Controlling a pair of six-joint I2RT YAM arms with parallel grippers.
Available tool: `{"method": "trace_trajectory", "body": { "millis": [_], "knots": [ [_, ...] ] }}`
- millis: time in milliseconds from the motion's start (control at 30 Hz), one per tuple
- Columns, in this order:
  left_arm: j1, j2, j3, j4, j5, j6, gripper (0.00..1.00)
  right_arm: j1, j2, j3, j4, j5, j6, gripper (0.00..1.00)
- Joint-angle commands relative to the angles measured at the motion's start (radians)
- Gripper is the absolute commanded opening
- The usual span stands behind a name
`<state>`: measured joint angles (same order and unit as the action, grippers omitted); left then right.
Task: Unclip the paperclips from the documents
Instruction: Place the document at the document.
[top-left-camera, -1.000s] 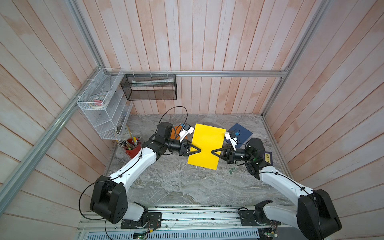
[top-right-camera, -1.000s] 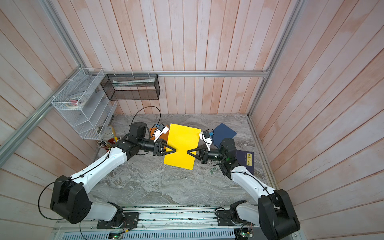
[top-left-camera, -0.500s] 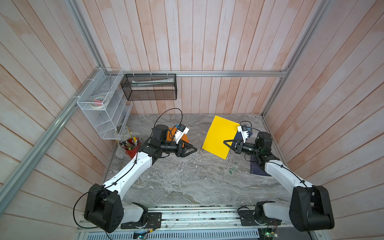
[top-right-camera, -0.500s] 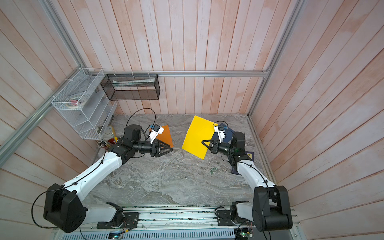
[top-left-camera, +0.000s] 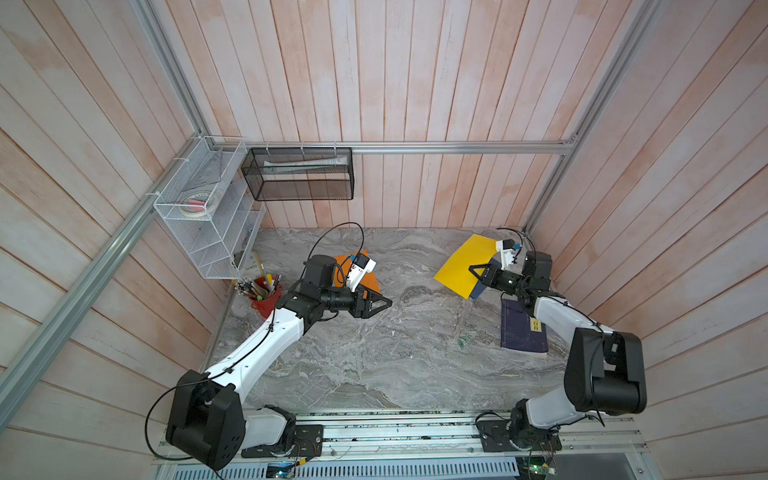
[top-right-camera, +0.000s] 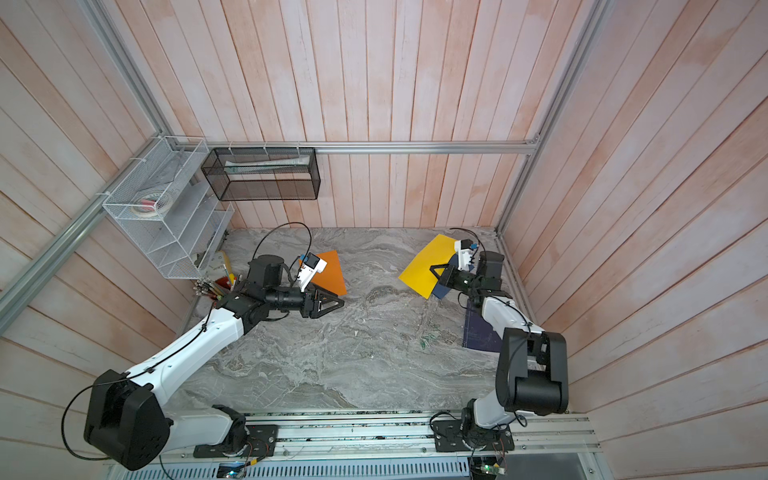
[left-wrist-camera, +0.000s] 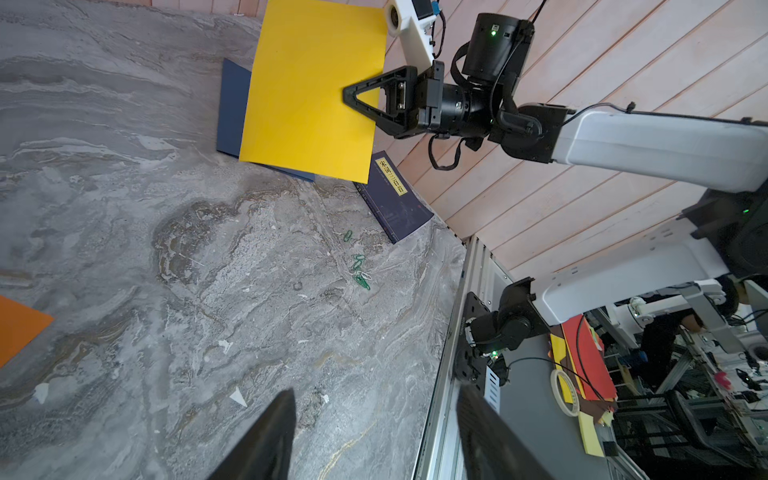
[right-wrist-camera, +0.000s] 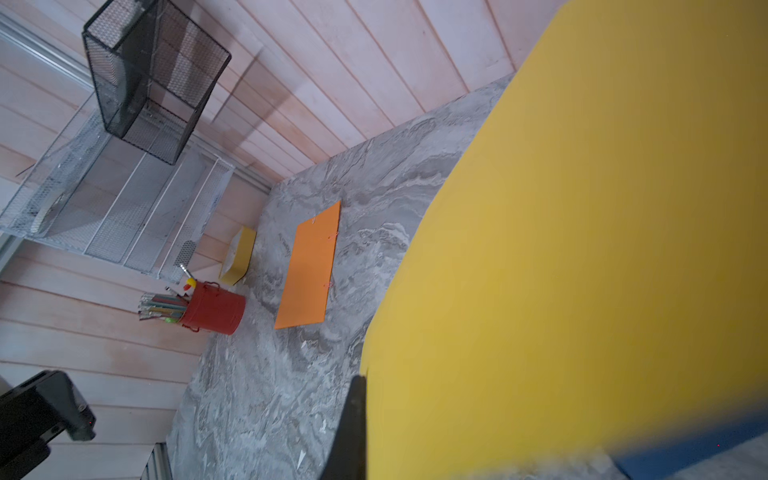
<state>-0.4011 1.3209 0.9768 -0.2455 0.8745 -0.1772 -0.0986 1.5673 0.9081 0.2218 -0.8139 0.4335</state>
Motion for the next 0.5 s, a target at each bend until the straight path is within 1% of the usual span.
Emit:
{"method": "trace_trajectory", "body": {
  "millis": [0, 300, 467],
  "knots": [
    [0.006, -0.024, -0.02, 0.02, -0.041, -0.012, 0.66, -0.028, 0.073, 0.067, -0.027, 0.032, -0.002, 0.0],
    [0.006, -0.024, -0.026, 0.003, -0.079, -0.001, 0.74, -0.081, 0.272, 0.197, -0.084, 0.052, 0.016, 0.0],
    [0.009, -0.007, -0.011, 0.002, -0.089, -0.002, 0.74, -0.102, 0.348, 0.233, -0.148, 0.066, 0.002, 0.0]
  ]
}}
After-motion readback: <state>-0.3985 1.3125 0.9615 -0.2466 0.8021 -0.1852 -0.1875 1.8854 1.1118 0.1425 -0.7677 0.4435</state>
